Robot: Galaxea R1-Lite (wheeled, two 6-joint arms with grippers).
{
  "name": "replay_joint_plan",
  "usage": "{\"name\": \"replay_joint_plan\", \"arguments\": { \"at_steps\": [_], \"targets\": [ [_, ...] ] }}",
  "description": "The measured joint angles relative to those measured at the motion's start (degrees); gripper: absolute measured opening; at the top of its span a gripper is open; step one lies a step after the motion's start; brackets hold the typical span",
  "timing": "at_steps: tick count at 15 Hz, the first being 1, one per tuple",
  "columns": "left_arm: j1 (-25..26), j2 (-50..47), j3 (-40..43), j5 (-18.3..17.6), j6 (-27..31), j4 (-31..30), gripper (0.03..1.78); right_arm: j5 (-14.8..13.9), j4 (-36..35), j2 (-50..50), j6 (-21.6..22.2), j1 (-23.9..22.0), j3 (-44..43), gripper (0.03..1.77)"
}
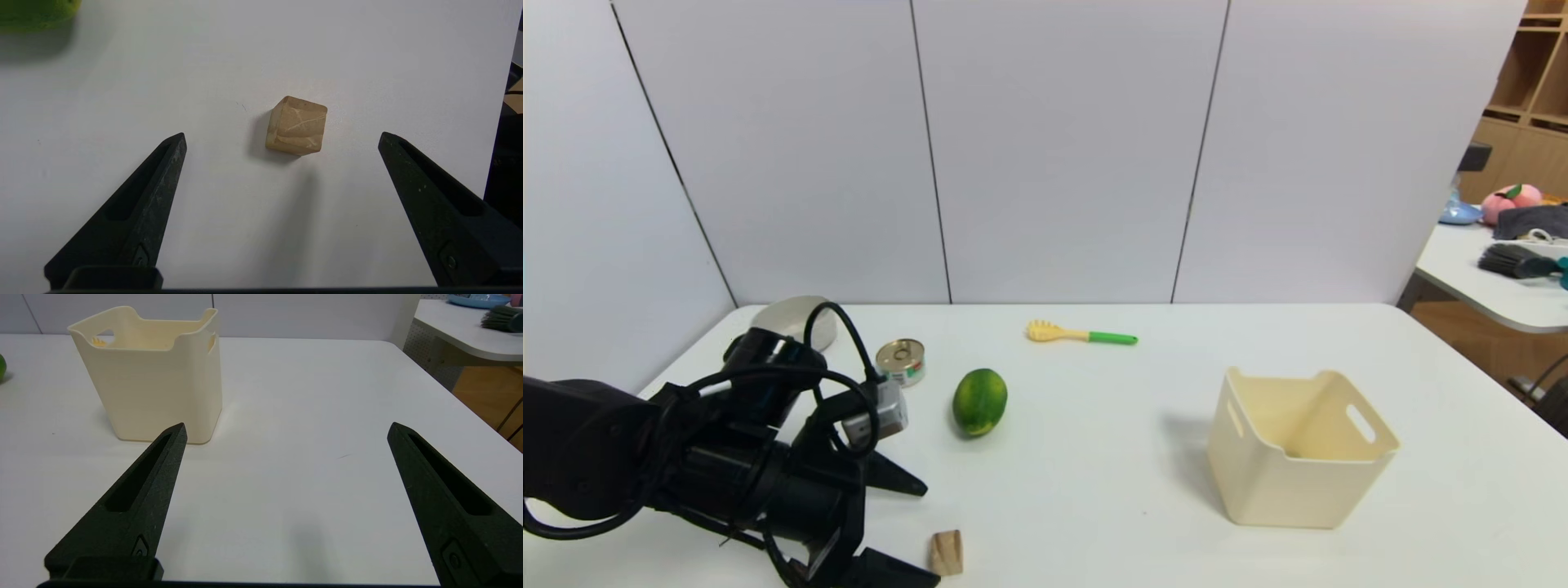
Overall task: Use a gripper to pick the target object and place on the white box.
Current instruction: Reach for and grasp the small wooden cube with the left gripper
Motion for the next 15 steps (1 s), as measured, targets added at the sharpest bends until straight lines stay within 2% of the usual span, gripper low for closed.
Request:
{"name": "replay_joint_plan", "arguments": {
  "at_steps": [9,12,15],
  "targets": [
    [-1.4,3.45,-0.16,0.59,13.24,-0.11,1.69,0.0,0.0,0.0,0.02,0.0,0.0,1.7],
    [-1.43,4.89,-0.37,0.96,14.18,-0.33,1.69,0.0,-0.02,0.0,-0.01,0.0,0.0,1.7],
    [-1.84,6.34,-0.57,2.29,14.12,-3.02,1.69,0.02,0.0,0.0,-0.01,0.0,0.0,1.7]
  ]
}}
